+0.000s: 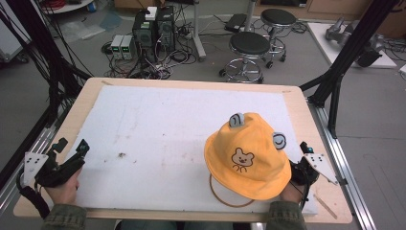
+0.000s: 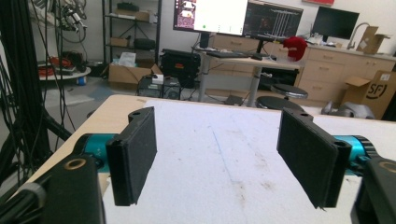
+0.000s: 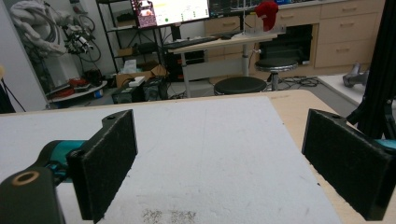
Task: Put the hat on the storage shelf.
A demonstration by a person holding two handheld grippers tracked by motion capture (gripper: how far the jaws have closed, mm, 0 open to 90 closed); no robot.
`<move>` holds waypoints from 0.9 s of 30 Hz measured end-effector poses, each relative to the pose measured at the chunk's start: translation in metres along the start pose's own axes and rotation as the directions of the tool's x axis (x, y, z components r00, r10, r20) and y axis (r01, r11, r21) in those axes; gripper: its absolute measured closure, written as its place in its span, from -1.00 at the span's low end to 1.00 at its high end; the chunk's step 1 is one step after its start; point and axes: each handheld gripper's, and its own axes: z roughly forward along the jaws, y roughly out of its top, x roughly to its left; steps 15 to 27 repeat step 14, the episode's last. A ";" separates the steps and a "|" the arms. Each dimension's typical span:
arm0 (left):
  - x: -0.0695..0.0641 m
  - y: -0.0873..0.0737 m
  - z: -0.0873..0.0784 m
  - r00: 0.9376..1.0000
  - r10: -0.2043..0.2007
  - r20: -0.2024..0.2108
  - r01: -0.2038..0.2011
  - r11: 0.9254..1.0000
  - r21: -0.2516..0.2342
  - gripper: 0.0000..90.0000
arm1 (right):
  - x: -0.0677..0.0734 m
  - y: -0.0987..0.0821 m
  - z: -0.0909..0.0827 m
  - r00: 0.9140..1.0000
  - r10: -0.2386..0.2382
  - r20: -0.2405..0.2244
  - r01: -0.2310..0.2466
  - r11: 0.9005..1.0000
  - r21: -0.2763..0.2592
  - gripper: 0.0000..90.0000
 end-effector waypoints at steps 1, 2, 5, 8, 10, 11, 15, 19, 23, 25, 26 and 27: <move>0.000 0.000 0.000 1.000 0.002 0.001 -0.002 1.000 0.003 -0.37 | 0.000 0.000 0.000 1.000 -0.003 0.000 0.003 1.000 0.000 -0.80; 0.000 0.000 0.000 1.000 0.000 0.003 0.000 1.000 0.004 -0.38 | 0.000 0.000 0.000 1.000 -0.003 0.002 0.003 1.000 0.000 -0.80; 0.000 -0.001 0.001 1.000 -0.001 0.005 0.001 1.000 0.005 -0.38 | -0.001 0.000 0.000 1.000 -0.002 0.002 0.002 1.000 0.002 -0.80; 0.000 -0.001 0.001 1.000 -0.003 0.009 0.003 1.000 0.007 -0.38 | -0.001 0.000 0.001 1.000 -0.001 0.000 0.001 1.000 0.002 -0.80; 0.000 -0.001 0.001 1.000 -0.004 0.018 0.004 1.000 0.003 -0.38 | -0.001 0.000 0.001 1.000 -0.002 -0.001 0.002 1.000 0.002 -0.80; -0.001 -0.001 0.001 1.000 -0.002 0.021 0.002 1.000 0.003 -0.39 | -0.001 0.000 0.001 1.000 0.000 0.000 0.000 1.000 0.002 -0.80; -0.001 -0.002 0.002 1.000 0.001 0.029 -0.001 1.000 0.008 -0.39 | -0.001 0.000 0.002 1.000 0.000 0.003 0.000 1.000 0.002 -0.80; -0.001 -0.002 0.002 1.000 0.001 0.029 -0.001 1.000 0.008 -0.39 | -0.001 0.000 0.002 1.000 0.000 0.003 0.000 1.000 0.002 -0.80; -0.001 -0.002 0.002 1.000 0.001 0.029 -0.001 1.000 0.008 -0.39 | -0.001 0.000 0.002 1.000 0.000 0.003 0.000 1.000 0.002 -0.80; -0.001 -0.002 0.002 1.000 0.001 0.029 -0.001 1.000 0.008 -0.39 | -0.001 0.000 0.002 1.000 0.000 0.003 0.000 1.000 0.002 -0.80; -0.001 -0.002 0.002 1.000 0.001 0.029 -0.001 1.000 0.008 -0.39 | -0.001 0.000 0.002 1.000 0.000 0.003 0.000 1.000 0.002 -0.80; -0.001 -0.002 0.002 1.000 0.001 0.029 -0.001 1.000 0.008 -0.39 | -0.001 0.000 0.002 1.000 0.000 0.003 0.000 1.000 0.002 -0.80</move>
